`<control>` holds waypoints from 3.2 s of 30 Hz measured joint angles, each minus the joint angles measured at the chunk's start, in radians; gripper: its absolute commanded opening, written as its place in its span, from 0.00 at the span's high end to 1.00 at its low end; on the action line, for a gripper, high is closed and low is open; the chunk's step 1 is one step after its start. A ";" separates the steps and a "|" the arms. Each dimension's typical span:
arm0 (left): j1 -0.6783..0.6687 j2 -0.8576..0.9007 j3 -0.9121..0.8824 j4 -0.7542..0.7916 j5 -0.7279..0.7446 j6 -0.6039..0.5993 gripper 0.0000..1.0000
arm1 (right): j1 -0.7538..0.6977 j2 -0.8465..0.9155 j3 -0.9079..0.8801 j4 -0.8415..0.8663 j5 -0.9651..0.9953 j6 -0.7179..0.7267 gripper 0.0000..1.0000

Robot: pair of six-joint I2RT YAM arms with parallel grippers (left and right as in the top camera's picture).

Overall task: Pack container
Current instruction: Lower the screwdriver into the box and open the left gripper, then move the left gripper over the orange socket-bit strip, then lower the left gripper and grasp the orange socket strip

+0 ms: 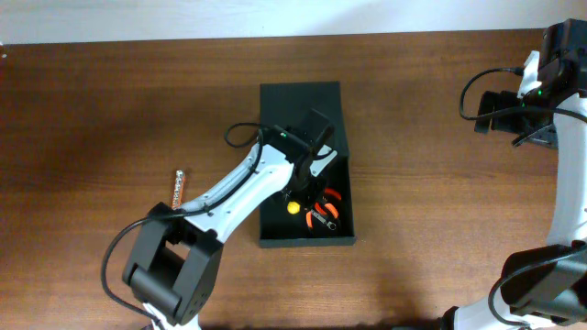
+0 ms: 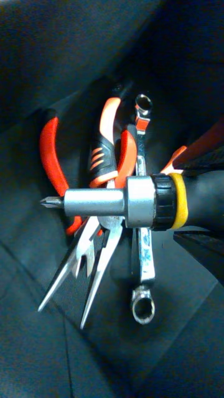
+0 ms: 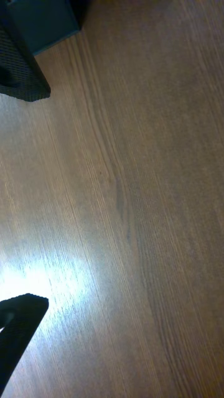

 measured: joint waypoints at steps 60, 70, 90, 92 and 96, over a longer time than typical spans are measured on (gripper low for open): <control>0.649 -0.134 0.583 -0.718 -0.300 -0.266 0.01 | 0.000 0.000 0.000 0.000 0.000 0.000 0.01; 0.669 -0.584 0.118 -0.591 -0.265 -0.248 0.01 | 0.000 0.000 0.000 0.000 0.000 0.001 0.01; 0.669 -0.215 -0.330 0.068 -0.187 -0.100 0.01 | 0.000 0.000 0.000 0.000 0.000 0.000 0.01; 0.671 -0.157 -0.333 0.069 -0.167 -0.086 0.01 | 0.000 0.000 0.000 0.000 0.000 0.000 0.01; 0.687 -0.116 -0.337 0.086 -0.123 -0.050 0.01 | 0.000 0.000 0.000 0.000 0.000 0.000 0.01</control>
